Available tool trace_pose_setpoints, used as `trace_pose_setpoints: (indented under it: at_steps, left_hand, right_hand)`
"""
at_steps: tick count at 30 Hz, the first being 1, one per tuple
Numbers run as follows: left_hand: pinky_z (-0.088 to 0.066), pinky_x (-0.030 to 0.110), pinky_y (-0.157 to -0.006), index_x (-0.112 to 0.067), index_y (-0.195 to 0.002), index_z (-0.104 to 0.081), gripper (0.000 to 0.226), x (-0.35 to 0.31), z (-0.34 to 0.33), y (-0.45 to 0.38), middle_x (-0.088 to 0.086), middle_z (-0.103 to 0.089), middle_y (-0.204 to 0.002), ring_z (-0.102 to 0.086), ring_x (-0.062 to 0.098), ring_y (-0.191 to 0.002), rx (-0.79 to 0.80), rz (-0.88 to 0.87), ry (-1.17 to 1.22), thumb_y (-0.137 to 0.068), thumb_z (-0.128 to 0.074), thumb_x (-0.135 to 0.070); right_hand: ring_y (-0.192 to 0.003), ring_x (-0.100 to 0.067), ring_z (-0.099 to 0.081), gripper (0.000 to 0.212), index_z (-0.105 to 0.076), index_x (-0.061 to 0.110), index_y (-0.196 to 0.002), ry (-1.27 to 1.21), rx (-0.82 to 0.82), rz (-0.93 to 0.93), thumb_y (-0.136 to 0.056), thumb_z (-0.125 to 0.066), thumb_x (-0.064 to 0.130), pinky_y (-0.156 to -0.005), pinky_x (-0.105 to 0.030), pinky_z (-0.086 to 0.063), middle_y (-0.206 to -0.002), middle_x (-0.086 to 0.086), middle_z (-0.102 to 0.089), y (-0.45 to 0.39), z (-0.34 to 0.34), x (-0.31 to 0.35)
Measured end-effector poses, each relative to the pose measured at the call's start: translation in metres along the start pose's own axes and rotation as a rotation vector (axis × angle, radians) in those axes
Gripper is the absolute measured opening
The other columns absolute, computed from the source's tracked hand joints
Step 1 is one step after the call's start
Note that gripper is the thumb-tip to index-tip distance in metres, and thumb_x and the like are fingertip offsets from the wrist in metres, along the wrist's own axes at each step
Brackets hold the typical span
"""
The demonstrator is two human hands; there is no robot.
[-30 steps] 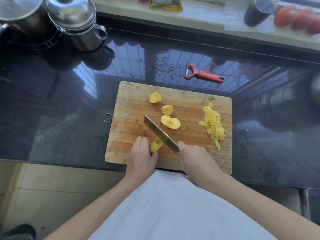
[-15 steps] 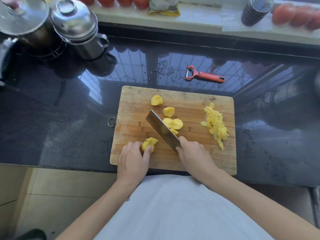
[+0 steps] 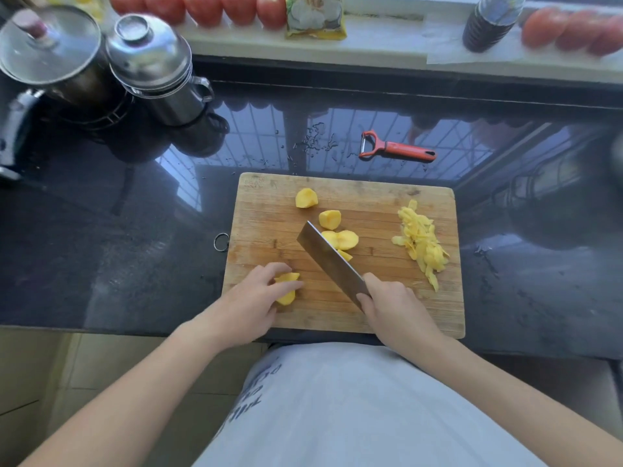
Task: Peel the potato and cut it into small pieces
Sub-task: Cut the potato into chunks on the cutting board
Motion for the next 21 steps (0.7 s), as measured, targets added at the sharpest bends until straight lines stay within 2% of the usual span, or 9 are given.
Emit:
trace_pose_setpoints:
  at_steps: [2,4,5,7,11,14,17,21]
  left_hand:
    - [-0.054,0.040,-0.092,-0.026,-0.145,-0.054,0.053,0.002,0.000,-0.004,0.000,-0.041,-0.142,-0.056,0.025,-0.118,-0.049,0.086,-0.042,-0.095,-0.071,-0.019]
    - [-0.056,0.043,-0.078,-0.020,-0.136,-0.058,0.051,-0.001,0.004,-0.008,0.000,-0.046,-0.122,-0.063,0.028,-0.093,-0.129,0.250,-0.007,-0.093,-0.073,-0.042]
    - [-0.055,0.043,-0.075,-0.019,-0.131,-0.059,0.052,-0.005,0.004,-0.008,-0.001,-0.049,-0.114,-0.063,0.029,-0.088,-0.165,0.319,0.004,-0.092,-0.071,-0.051]
    - [-0.052,0.040,-0.076,-0.020,-0.125,-0.056,0.051,-0.014,-0.002,-0.008,-0.002,-0.059,-0.106,-0.064,0.027,-0.092,-0.198,0.407,0.050,-0.093,-0.066,-0.058]
    - [-0.052,0.042,-0.081,-0.025,-0.132,-0.051,0.044,-0.005,-0.022,0.008,-0.009,-0.064,-0.090,-0.063,0.023,-0.092,-0.226,0.555,0.347,-0.095,-0.072,-0.036]
    - [-0.045,0.033,-0.074,-0.028,-0.130,-0.052,0.044,0.006,-0.019,0.018,-0.012,-0.061,-0.086,-0.059,0.014,-0.088,-0.320,0.593,0.436,-0.093,-0.076,-0.027]
    - [-0.044,0.027,-0.070,-0.032,-0.122,-0.057,0.040,0.012,-0.017,0.018,-0.011,-0.061,-0.085,-0.058,0.009,-0.084,-0.365,0.600,0.501,-0.090,-0.080,-0.024]
    - [-0.059,0.041,-0.072,-0.032,-0.110,-0.058,0.031,0.021,-0.022,0.026,-0.006,-0.067,-0.083,-0.067,0.015,-0.077,-0.451,0.748,0.671,-0.089,-0.076,-0.018]
  right_hand:
    - [-0.072,-0.030,-0.053,0.017,-0.037,0.021,-0.093,-0.002,0.009,-0.021,-0.106,-0.042,0.031,-0.057,-0.037,-0.042,-0.076,-0.003,-0.051,0.002,0.001,-0.001]
    - [-0.074,-0.033,-0.054,0.018,-0.038,0.020,-0.092,-0.008,0.004,-0.034,-0.105,-0.042,0.032,-0.061,-0.039,-0.046,-0.080,-0.006,-0.054,0.003,0.004,-0.001]
    - [-0.075,-0.034,-0.054,0.019,-0.038,0.020,-0.092,-0.014,0.002,-0.037,-0.105,-0.042,0.032,-0.063,-0.040,-0.047,-0.080,-0.007,-0.054,0.003,0.006,0.000]
    - [-0.075,-0.034,-0.055,0.019,-0.040,0.019,-0.092,-0.026,-0.003,-0.039,-0.105,-0.043,0.032,-0.064,-0.041,-0.048,-0.081,-0.007,-0.056,0.005,0.009,0.002]
    - [-0.076,-0.034,-0.057,0.018,-0.041,0.019,-0.093,-0.021,-0.010,-0.029,-0.105,-0.043,0.032,-0.064,-0.043,-0.051,-0.080,-0.007,-0.058,0.009,0.013,0.004]
    - [-0.072,-0.027,-0.056,0.018,-0.041,0.021,-0.092,-0.024,0.002,-0.003,-0.106,-0.042,0.032,-0.059,-0.040,-0.047,-0.077,0.000,-0.056,0.013,0.014,0.008]
    - [-0.074,-0.030,-0.058,0.018,-0.041,0.021,-0.091,0.000,0.011,0.052,-0.105,-0.041,0.032,-0.063,-0.044,-0.051,-0.080,-0.001,-0.060,0.017,0.012,0.017]
    - [-0.074,-0.034,-0.056,0.024,-0.033,0.023,-0.084,0.057,0.034,0.114,-0.105,-0.041,0.031,-0.064,-0.045,-0.050,-0.078,-0.002,-0.058,0.019,0.007,0.030]
Point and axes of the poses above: each hand's wrist, its own y-axis away from the middle knuckle, its own z-axis out of the back of the hand, x = y × z, the point moved 8 cm from there along -y, towards the middle knuckle
